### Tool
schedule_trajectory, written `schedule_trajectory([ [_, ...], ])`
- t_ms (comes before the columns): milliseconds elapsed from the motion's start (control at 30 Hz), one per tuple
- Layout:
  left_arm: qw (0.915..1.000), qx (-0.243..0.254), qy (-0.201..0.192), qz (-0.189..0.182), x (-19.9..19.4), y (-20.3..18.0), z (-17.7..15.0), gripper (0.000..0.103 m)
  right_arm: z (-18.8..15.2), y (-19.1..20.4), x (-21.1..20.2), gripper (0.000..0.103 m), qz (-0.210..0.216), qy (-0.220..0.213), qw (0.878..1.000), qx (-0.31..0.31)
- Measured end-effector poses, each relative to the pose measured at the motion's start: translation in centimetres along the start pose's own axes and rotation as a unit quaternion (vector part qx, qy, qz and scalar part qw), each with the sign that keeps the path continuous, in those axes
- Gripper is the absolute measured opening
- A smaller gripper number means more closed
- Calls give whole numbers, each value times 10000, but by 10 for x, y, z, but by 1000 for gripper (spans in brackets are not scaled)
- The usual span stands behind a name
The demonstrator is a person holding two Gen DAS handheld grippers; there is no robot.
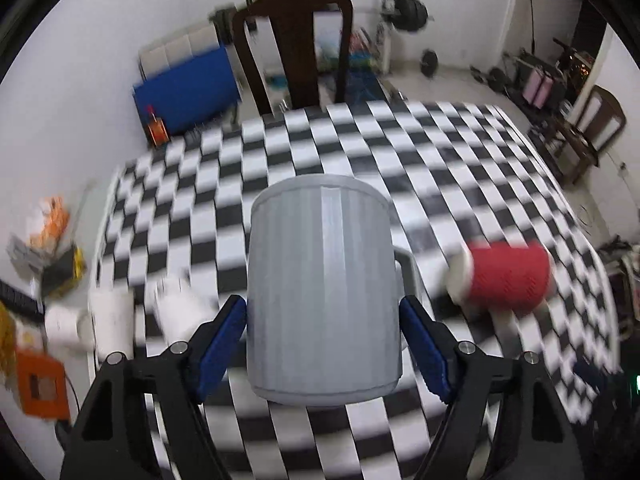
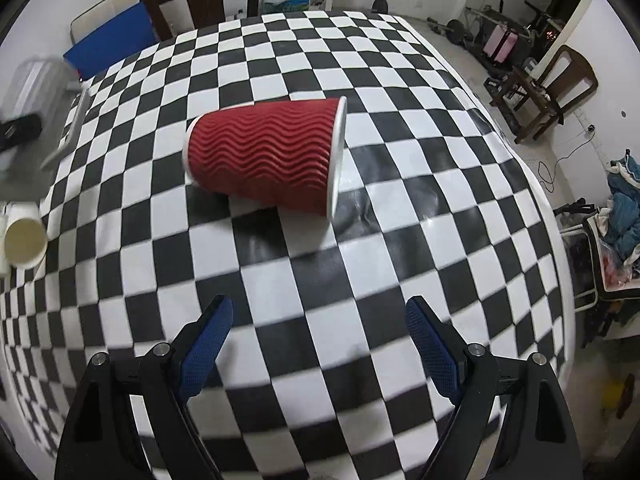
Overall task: Flip cup upside down
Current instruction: 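Lift the grey mug off the table with the left tool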
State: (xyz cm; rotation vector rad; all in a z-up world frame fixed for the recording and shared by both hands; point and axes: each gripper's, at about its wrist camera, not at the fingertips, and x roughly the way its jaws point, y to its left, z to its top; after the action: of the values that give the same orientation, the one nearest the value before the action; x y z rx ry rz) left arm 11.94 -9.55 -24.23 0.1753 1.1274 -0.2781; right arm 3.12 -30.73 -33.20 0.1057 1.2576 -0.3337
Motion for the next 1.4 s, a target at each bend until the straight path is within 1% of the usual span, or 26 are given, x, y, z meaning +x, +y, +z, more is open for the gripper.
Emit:
schedule_trajectory([
  [133, 9969, -238, 683, -312, -16, -4, -35, 76, -11, -8, -17, 89, 146, 183, 9997, -3],
  [233, 9906, -495, 1131, -589, -21, -10, -62, 76, -20, -17, -24, 89, 224, 338, 9992, 41],
  [267, 9864, -641, 1322, -736, -20, -13, -73, 76, -23, -21, -24, 89, 266, 370, 9989, 61],
  [300, 9833, -732, 1435, -841, -21, -15, -79, 76, -25, -24, -25, 89, 265, 396, 9988, 80],
  [400, 9684, -1148, 1861, -1197, -12, -21, -101, 76, -31, -34, -23, 89, 262, 445, 9986, 98],
  [467, 9627, -1373, 1948, -1279, -4, -23, -110, 76, -34, -40, -22, 89, 253, 467, 9985, 129],
  [567, 9571, -1715, 1892, -1371, 8, -25, -113, 76, -36, -48, -20, 89, 215, 489, 9984, 203],
  [600, 9574, -1776, 1824, -1362, 14, -27, -113, 77, -37, -51, -19, 89, 195, 497, 9983, 222],
  [667, 9655, -1708, 1514, -1253, 14, -29, -107, 76, -37, -53, -16, 89, 145, 508, 9983, 232],
  [733, 9719, -1509, 1404, -1142, 12, -36, -105, 76, -38, -55, -14, 89, 90, 516, 9984, 222],
  [833, 9778, -1256, 1343, -1008, 9, -47, -106, 77, -40, -55, -12, 89, 30, 532, 9984, 195],
  [1033, 9765, -1067, 1588, -995, 7, -45, -119, 77, -41, -53, -16, 89, -13, 503, 9985, 228],
  [1233, 9745, -834, 1868, -918, 8, -56, -136, 77, -44, -50, -23, 89, -32, 450, 9984, 346],
  [1300, 9728, -797, 1983, -895, 10, -59, -143, 77, -47, -50, -25, 89, -40, 430, 9983, 394],
  [1400, 9678, -840, 2201, -881, 17, -62, -155, 76, -50, -51, -29, 89, -75, 405, 9982, 443],
])
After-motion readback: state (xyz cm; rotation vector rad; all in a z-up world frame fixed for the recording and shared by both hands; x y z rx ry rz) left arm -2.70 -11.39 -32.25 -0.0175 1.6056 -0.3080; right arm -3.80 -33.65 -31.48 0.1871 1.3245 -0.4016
